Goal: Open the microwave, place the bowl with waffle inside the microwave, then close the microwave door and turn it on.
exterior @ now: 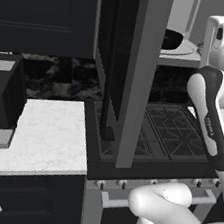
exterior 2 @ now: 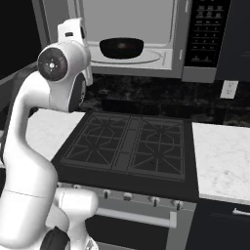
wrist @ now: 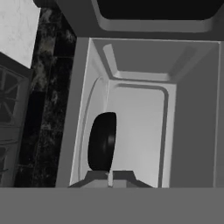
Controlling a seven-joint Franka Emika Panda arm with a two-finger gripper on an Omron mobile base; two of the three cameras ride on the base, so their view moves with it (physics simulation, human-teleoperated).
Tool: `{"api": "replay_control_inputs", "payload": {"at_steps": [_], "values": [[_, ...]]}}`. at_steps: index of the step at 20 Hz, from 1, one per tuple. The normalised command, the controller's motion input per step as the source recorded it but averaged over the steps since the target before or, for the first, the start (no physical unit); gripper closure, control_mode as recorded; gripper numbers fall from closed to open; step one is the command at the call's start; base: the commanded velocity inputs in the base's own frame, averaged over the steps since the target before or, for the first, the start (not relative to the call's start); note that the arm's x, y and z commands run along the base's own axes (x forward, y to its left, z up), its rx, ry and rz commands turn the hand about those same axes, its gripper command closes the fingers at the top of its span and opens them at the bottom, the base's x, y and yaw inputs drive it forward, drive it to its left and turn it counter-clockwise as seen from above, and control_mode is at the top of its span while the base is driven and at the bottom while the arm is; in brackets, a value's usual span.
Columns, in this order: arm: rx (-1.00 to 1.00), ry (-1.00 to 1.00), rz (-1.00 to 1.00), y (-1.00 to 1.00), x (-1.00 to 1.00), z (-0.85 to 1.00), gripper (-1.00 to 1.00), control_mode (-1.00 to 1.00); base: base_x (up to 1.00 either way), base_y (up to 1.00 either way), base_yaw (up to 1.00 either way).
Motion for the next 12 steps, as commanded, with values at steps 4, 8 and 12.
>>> {"api": "replay_control_inputs", "payload": {"at_steps": [4,8,12], "values": [[0.0,-0.01,0.0,0.0,-0.59,0.0,1.0,-1.0,0.0,0.0,0.0],[0.0,0.0,0.0,0.0,-1.0,0.0,1.0,-1.0,0.0,0.0,0.0],[0.0,0.0,0.0,0.08,-1.0,0.0,1.0,-1.0,0.0,0.0,0.0]]}}
